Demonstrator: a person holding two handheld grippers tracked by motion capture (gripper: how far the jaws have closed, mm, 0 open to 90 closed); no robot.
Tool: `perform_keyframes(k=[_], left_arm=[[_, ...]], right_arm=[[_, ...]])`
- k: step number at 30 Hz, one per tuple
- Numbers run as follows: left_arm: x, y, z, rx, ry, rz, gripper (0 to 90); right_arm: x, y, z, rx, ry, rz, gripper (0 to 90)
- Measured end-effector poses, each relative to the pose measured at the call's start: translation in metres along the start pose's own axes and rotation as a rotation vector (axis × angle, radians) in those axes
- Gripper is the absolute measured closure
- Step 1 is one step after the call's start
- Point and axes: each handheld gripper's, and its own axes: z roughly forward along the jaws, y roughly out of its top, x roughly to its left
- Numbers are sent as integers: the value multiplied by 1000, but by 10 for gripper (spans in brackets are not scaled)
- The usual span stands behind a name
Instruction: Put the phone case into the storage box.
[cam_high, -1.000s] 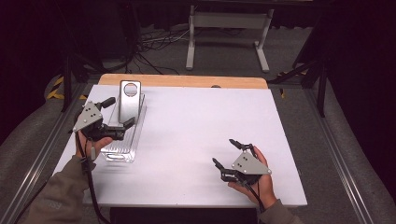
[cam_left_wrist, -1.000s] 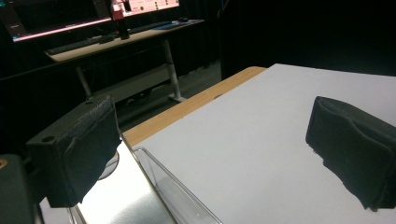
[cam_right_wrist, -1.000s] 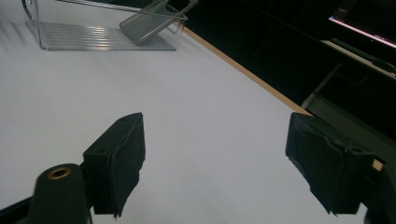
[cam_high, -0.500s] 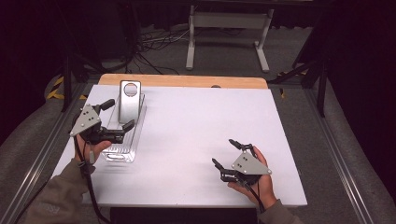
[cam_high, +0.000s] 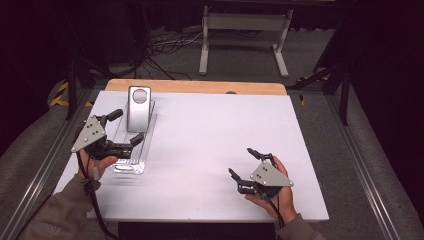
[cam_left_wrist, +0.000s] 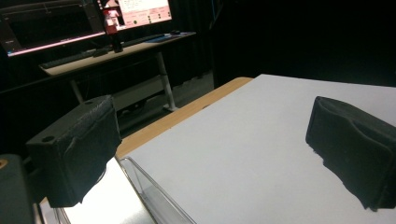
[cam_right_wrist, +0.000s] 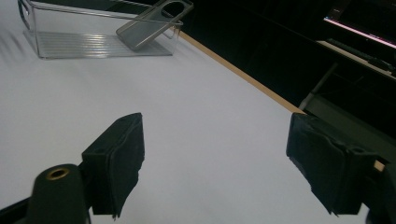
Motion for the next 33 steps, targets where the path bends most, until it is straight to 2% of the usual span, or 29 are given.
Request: perform_keyframes(k=[13,22,33], left_arm=[[-12,3,-11,-17,-25,27,36],[-18,2,-20,-36,-35,19,36],[-26,-1,-30,-40,-44,38,36]], right_arm=[[-3,0,-1,-2,-11,20,197],[-3,1,-2,-6,-20,17,196],[-4,1,-3,-7,-30,17,196]])
